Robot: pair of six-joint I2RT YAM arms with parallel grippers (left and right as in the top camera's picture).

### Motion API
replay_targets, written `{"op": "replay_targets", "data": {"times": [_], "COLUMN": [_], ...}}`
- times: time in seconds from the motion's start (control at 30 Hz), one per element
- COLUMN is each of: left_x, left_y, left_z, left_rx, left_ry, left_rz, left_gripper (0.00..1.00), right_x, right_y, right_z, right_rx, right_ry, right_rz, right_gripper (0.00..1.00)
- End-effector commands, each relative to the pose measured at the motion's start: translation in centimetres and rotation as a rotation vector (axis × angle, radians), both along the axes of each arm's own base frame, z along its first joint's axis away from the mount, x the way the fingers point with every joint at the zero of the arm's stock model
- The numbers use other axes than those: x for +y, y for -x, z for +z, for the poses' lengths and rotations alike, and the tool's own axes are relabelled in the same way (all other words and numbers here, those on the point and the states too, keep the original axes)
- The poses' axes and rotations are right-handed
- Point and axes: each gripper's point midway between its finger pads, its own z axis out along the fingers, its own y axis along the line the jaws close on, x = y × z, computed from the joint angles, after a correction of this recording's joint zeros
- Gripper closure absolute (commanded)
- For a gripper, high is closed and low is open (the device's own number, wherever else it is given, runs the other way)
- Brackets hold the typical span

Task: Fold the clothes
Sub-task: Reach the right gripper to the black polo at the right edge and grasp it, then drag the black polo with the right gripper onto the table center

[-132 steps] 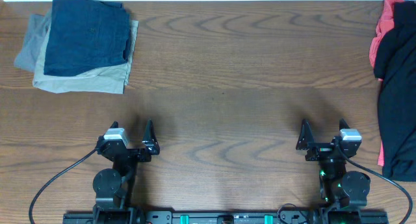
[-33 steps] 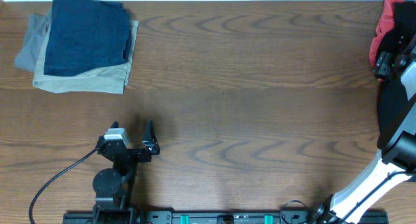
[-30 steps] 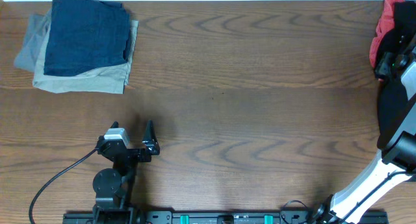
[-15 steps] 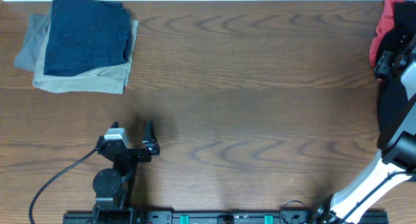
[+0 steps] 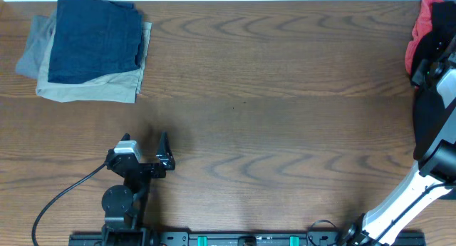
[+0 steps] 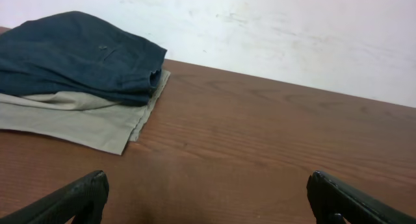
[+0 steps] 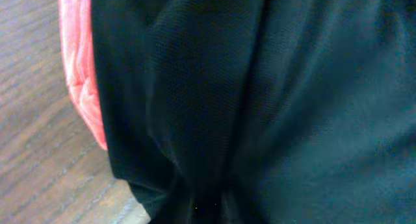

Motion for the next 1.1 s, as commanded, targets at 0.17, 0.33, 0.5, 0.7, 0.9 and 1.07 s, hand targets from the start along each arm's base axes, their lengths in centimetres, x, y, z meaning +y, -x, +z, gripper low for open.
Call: {"op": "replay_targets", "data": {"times": [0.17,0.33,0.5,0.7,0.9,1.07], "left_x": [-0.3,-0.3,-0.3,-0.3,-0.3,-0.3], "left_y": [0.1,0.1,0.1,0.1,0.1,0.1], "left_z": [-1.6,-1.6,-1.6,-1.6,-1.6,-1.6], "left_rx": [0.052,0.052,0.052,0.052,0.052,0.052], "left_ry": [0.010,0.010,0.010,0.010,0.010,0.010], "left_rz": [-0.019,-0.019,-0.019,-0.019,-0.019,-0.019], "left_gripper": [0.02,0.02,0.02,0.02,0.02,0.02], "right_x": [-1.2,0.3,5.1,16.8,30.3,43.1], "right_y": [0.1,-0.9,-2.2,-4.9,-5.6,-3.2], "right_z": [3.8,11.1,16.8,19.3,18.8,18.2], "right_rx": [-0.086,-0.237,-0.355,-0.428,-0.382,-0.311], "right_ry": [-0.002,0.006,-0.041,-0.230,-0.360,-0.421], "right_rz": [-0.079,-0.050,0.089,0.401,0.676,0.915], "right_gripper": [0.99,0.99,0.99,0.99,0.99,0.99]}}
